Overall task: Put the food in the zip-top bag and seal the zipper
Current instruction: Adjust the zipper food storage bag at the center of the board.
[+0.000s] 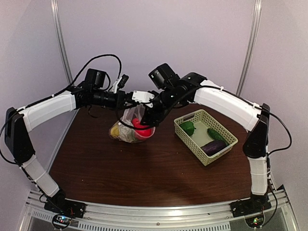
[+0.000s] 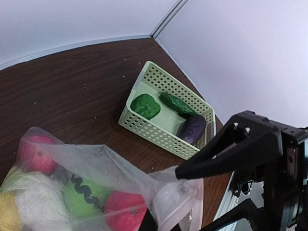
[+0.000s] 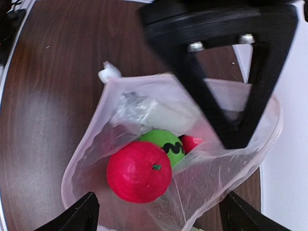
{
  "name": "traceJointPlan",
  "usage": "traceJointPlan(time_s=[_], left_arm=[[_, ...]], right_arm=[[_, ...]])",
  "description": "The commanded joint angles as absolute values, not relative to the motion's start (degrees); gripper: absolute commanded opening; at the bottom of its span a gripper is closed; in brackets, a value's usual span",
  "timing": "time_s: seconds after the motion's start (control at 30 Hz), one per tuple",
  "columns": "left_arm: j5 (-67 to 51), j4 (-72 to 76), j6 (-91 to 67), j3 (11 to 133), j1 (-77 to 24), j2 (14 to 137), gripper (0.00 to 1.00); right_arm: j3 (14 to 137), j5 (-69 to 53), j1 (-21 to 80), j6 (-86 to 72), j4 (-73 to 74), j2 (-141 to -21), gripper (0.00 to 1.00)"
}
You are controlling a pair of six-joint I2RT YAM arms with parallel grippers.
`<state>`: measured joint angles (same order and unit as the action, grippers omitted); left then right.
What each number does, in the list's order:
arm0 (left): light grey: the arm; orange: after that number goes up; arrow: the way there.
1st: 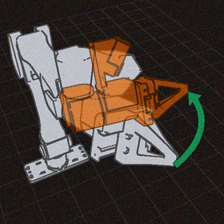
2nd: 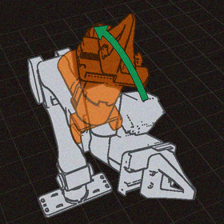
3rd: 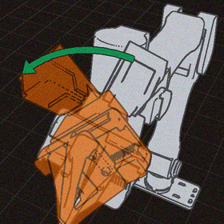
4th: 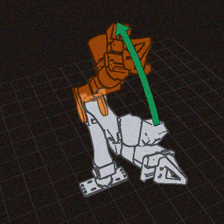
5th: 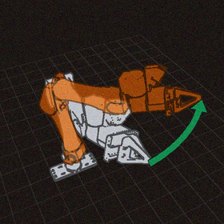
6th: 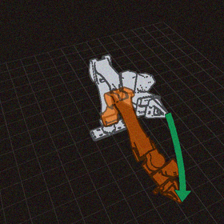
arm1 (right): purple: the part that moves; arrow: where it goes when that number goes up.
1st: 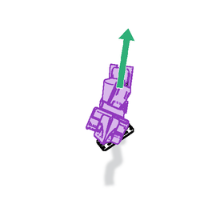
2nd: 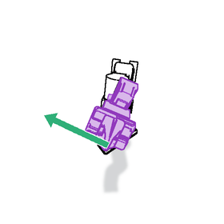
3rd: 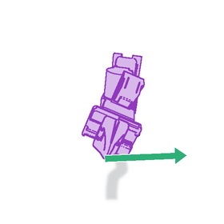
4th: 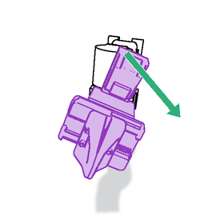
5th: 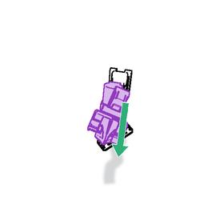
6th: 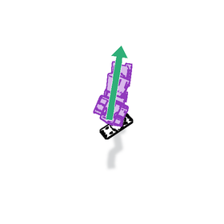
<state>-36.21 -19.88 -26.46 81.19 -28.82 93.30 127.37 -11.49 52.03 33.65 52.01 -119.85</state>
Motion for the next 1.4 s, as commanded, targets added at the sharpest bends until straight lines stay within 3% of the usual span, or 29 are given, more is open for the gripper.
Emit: traceJointPlan(time_s=[0.0,0.17,0.47,0.57,0.77,0.87,0.9,1.0,1.13,1.23,1.3,1.37], left_arm=[[-37.8,-18.5,-26.0,81.2,-28.3,91.3,0.0],[-38.4,-18.5,-26.2,81.2,-28.3,91.6,0.0],[-38.6,-18.5,-26.2,81.2,-28.3,91.6,0.0],[-38.5,-18.5,-26.2,81.2,-28.3,91.4,0.0],[-38.1,-18.5,-26.1,81.1,-28.3,91.4,0.0],[-37.5,-18.6,-26.0,81.2,-28.2,91.4,0.0],[-37.3,-19.2,-25.3,81.7,-28.2,91.4,0.0],[-35.4,-24.9,-21.2,87.1,-28.0,89.6,0.0],[-24.0,-20.9,-22.7,80.5,-21.5,86.0,0.0],[-34.4,-28.3,-24.8,88.1,-18.4,95.2,0.0],[-42.6,-22.6,-28.1,86.8,-19.9,95.1,0.0],[-39.7,-20.5,-28.3,84.6,-20.8,94.0,0.0]], right_arm=[[121.4,-21.8,53.1,46.1,59.6,-111.8,0.86],[119.6,-20.8,54.6,51.7,63.2,-110.6,0.76],[117.8,-10.9,58.3,52.2,61.2,-114.1,0.75],[118.2,-6.8,59.1,52.6,61.5,-116.3,0.69],[118.3,-1.3,59.4,52.1,60.5,-118.0,0.41],[119.9,-0.3,59.4,51.4,59.9,-117.2,0.03],[121.2,-0.3,59.5,51.2,59.7,-116.5,0.0],[123.6,-1.3,59.5,49.4,54.2,-111.3,0.0],[126.0,-2.4,58.3,48.9,51.4,-110.6,0.0],[126.6,3.8,58.5,51.0,50.5,-112.1,0.0],[127.8,0.9,57.7,48.8,48.9,-110.5,0.0],[128.0,0.8,57.0,47.8,48.4,-111.0,0.0]])
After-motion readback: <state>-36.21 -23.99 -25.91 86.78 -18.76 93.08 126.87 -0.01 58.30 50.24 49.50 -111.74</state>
